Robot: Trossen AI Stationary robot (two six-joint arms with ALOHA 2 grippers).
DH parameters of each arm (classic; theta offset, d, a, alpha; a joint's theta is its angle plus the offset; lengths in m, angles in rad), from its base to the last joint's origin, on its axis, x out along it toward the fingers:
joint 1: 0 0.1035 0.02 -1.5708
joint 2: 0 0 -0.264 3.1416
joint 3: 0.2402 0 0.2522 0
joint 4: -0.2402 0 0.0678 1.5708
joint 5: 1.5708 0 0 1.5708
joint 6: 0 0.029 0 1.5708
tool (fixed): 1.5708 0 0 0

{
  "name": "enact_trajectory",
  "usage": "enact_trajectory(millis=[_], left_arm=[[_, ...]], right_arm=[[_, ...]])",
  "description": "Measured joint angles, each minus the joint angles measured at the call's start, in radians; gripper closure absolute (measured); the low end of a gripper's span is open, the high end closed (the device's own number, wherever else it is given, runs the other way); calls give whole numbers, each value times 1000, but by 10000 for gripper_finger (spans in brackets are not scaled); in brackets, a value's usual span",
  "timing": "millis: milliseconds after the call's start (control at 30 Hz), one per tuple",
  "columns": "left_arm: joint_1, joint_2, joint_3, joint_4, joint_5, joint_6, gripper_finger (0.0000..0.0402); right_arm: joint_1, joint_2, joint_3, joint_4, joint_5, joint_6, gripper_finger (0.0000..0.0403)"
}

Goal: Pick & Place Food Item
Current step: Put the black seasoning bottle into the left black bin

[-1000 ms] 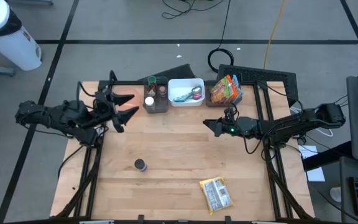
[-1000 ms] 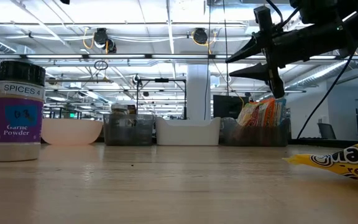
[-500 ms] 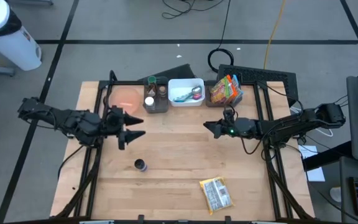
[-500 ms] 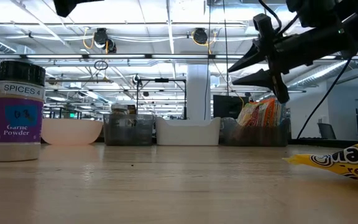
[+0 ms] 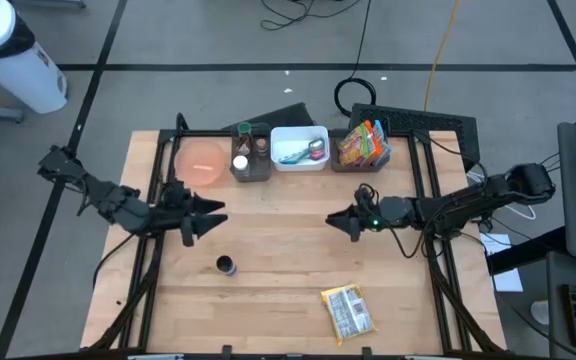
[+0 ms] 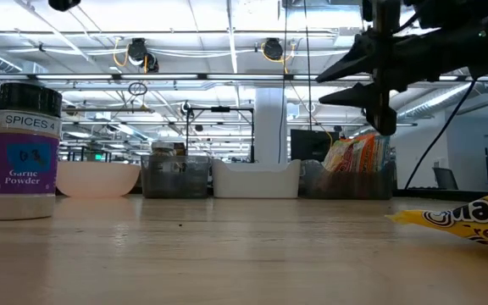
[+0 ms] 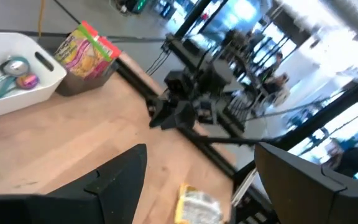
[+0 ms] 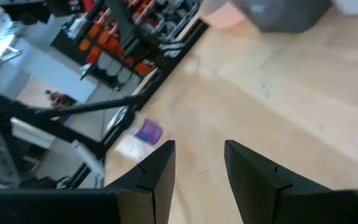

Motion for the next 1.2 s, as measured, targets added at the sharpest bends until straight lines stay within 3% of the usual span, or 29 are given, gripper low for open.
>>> enact_trajectory(millis=[300, 800, 1000, 1200], left_arm=[[-126, 11, 0, 73, -151, 44, 94], [-415, 12, 0, -163, -151, 39, 94], [-544, 63, 0, -298, -261, 32, 94], [-612, 182, 0, -539, -427, -172, 94]], right_arm=[[122, 0, 0, 59, 59, 28, 273], [290, 47, 0, 70, 588, 201, 273], [297, 199, 0, 205, 584, 251, 273], [297, 402, 0, 393, 585, 304, 273]])
